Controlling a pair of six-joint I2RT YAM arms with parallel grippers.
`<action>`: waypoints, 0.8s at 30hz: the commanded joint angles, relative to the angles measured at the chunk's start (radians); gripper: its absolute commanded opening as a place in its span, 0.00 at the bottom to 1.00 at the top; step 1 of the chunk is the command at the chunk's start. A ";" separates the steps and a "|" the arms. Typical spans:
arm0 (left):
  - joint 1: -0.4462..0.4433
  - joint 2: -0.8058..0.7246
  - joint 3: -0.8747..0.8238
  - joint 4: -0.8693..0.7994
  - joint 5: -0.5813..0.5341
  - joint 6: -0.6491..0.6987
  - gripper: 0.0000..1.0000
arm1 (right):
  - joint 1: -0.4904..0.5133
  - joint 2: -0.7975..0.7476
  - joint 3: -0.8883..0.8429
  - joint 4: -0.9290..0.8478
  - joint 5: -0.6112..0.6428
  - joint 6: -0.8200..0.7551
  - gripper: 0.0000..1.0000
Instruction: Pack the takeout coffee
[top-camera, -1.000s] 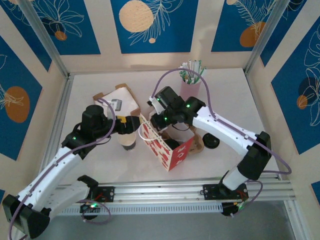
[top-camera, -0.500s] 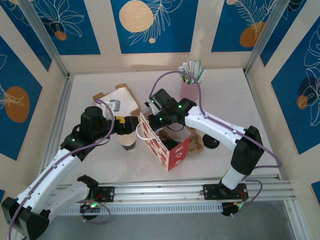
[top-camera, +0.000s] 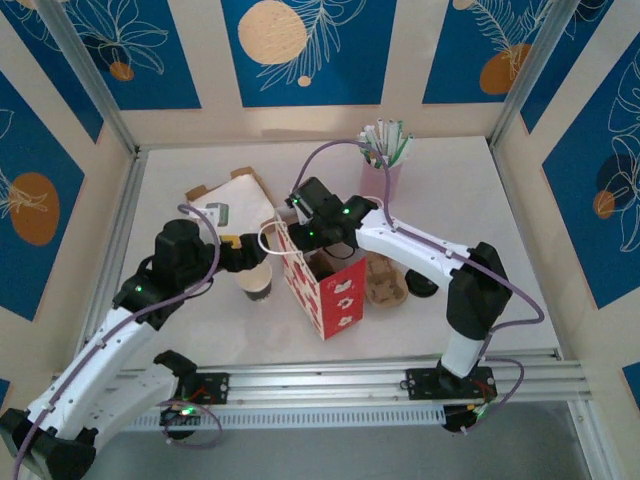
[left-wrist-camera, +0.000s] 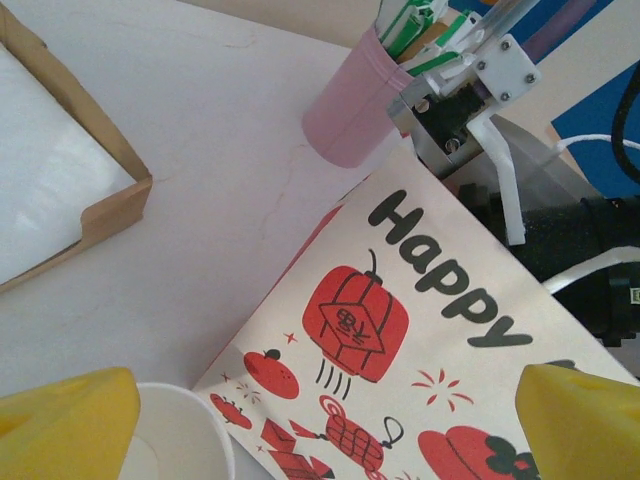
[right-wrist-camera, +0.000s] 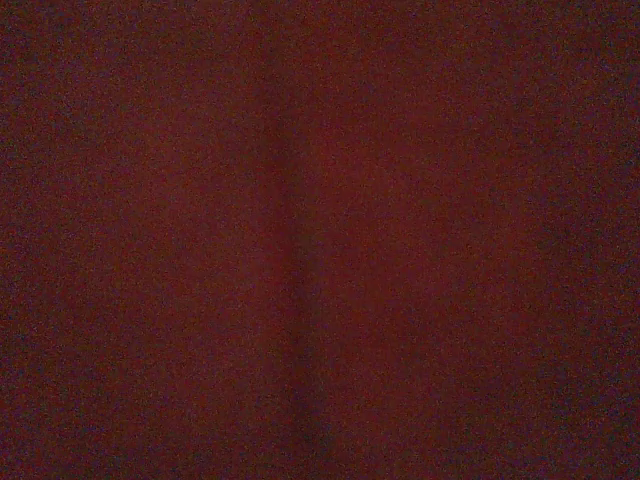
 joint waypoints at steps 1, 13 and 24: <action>-0.009 -0.016 -0.015 -0.014 -0.023 0.016 0.96 | 0.006 0.019 -0.015 -0.044 -0.003 0.035 0.00; -0.009 0.003 -0.018 0.022 0.003 0.000 0.96 | 0.009 -0.073 0.002 -0.123 -0.013 0.026 0.33; -0.009 -0.003 -0.016 0.015 0.006 -0.014 0.95 | 0.009 -0.158 0.046 -0.183 -0.024 0.017 0.49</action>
